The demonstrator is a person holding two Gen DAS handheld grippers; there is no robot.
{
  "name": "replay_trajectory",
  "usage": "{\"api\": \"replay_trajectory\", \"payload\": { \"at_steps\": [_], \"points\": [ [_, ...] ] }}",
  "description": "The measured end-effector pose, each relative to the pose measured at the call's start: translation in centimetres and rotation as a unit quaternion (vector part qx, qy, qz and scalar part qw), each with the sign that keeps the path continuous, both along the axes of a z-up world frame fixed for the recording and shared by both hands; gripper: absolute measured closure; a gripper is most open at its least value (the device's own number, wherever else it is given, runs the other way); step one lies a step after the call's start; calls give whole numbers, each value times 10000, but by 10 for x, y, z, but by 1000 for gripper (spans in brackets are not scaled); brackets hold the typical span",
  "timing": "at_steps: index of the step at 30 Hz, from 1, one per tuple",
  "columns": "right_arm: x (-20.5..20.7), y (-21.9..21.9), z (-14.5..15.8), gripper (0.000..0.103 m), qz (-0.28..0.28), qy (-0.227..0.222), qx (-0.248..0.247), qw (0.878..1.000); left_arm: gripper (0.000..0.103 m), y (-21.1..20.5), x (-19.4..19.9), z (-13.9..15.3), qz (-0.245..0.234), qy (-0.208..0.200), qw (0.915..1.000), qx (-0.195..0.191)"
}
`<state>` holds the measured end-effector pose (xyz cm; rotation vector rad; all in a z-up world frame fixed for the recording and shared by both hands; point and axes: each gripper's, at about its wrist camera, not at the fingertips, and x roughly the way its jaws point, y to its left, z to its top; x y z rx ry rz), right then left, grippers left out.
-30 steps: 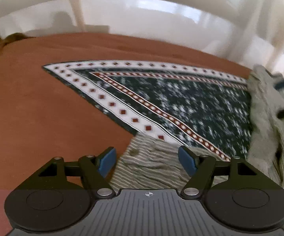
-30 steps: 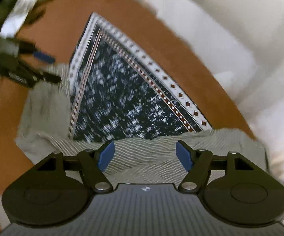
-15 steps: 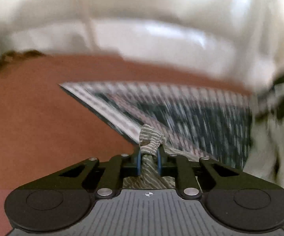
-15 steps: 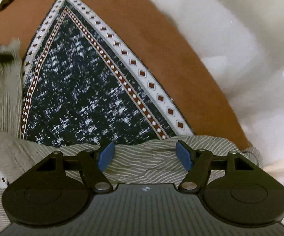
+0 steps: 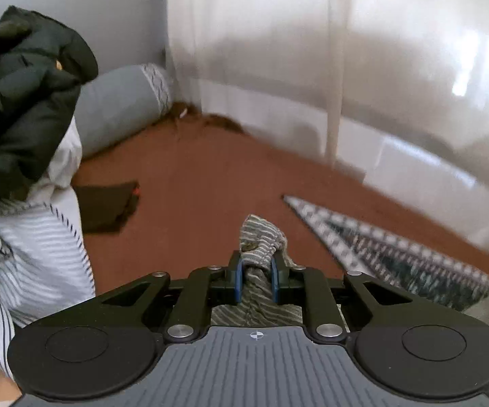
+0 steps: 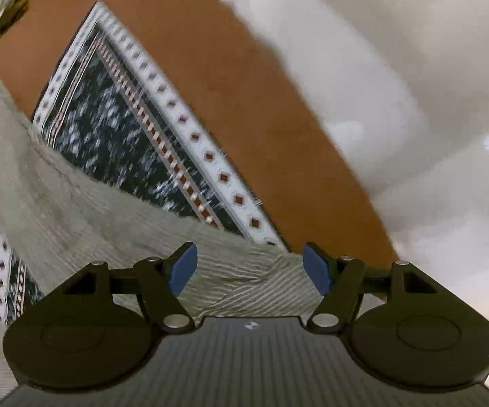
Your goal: Fold clothes
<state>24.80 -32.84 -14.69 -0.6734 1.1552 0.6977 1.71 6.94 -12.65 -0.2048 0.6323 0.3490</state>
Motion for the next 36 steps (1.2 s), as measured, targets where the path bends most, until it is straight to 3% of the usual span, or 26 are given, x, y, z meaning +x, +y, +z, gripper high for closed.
{"api": "replay_trajectory", "payload": {
  "at_steps": [3,7,10,11,12,16,22,25,27,28,29,30,32,36],
  "points": [
    [4,4,-12,30,196,47,-286,9994,90,2,0,-9,64,161,9998,3],
    [19,-2,-20,33,-3,100,-204,9997,89,6,-1,-18,113,344,9993,-60],
    [25,-5,-25,63,-78,413,-73,9991,89,4,-2,-20,83,382,9992,-45],
    [25,-6,-24,90,-102,468,15,9989,89,4,-3,-20,90,364,9993,-50],
    [26,-7,-22,95,-126,503,104,9986,89,4,-3,-19,118,315,9994,-59],
    [28,-12,-8,95,-421,-50,554,9976,89,1,-3,-20,250,234,9994,31],
    [26,-7,-26,94,-614,-234,443,9969,88,-3,2,-35,251,510,9983,134],
    [28,-9,-23,83,-754,-277,444,9958,86,-1,3,-41,309,622,9975,114],
    [23,-12,-7,60,-731,-532,549,9944,76,1,3,-42,352,684,9970,121],
    [20,-13,1,58,-719,-660,601,9934,71,3,2,-43,373,715,9967,125],
    [17,-15,9,57,-714,-773,665,9922,55,5,1,-42,417,723,9964,135],
    [12,-21,21,57,-767,-778,823,9906,53,6,-1,-39,454,704,9964,123],
    [-6,-33,45,57,-792,-892,1046,9873,38,10,-6,-33,509,649,9966,72],
    [-55,-75,83,46,-948,-1139,1425,9786,35,7,-18,-13,398,499,9979,92]
  ]
}}
